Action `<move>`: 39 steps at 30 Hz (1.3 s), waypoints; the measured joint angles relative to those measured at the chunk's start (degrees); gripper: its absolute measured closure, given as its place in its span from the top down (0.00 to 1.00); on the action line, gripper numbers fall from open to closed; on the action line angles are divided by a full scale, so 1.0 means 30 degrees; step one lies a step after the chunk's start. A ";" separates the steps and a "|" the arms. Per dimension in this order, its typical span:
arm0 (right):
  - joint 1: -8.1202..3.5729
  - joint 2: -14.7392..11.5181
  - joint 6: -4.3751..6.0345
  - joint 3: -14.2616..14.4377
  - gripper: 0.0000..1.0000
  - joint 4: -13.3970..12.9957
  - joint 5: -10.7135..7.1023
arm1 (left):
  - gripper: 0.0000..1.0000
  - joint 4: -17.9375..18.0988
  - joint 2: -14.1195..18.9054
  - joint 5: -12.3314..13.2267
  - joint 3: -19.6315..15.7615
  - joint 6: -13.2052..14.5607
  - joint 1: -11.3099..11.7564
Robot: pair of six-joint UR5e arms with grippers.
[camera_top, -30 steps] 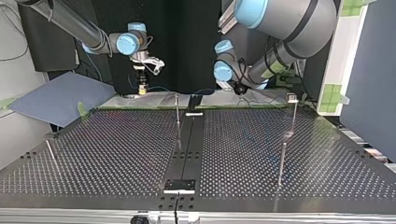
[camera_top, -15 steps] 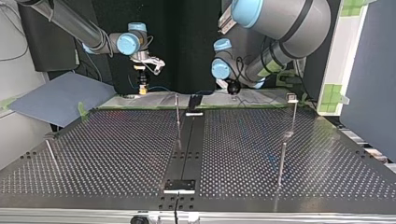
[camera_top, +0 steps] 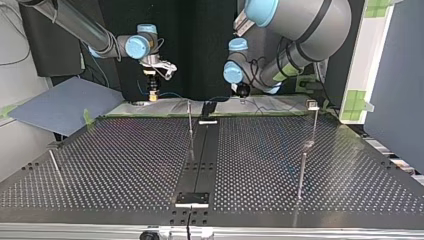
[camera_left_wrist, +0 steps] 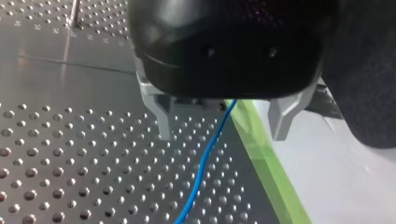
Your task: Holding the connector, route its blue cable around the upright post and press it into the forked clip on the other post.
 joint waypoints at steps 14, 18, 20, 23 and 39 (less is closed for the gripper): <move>0.0010 -0.0001 0.0050 -0.0012 0.00 0.0117 -0.0006 | 1.00 -0.0541 -0.0659 0.0634 0.1147 -0.2326 -0.0707; 0.0018 -0.0001 0.0042 -0.0011 0.00 0.0151 -0.0010 | 1.00 -0.0588 -0.1267 0.0970 0.1773 -0.2958 -0.1042; 0.0029 0.0000 0.0035 -0.0008 0.00 0.0164 -0.0006 | 1.00 -0.0386 -0.1593 0.1254 0.2105 -0.3283 -0.1199; 0.0040 0.0000 0.0030 -0.0010 0.00 0.0175 -0.0002 | 1.00 -0.0103 -0.2098 0.1738 0.2590 -0.3791 -0.1412; 0.0058 -0.0001 0.0001 -0.0012 0.00 0.0185 0.0000 | 1.00 0.1046 -0.3012 0.4422 0.2952 -0.6485 -0.2100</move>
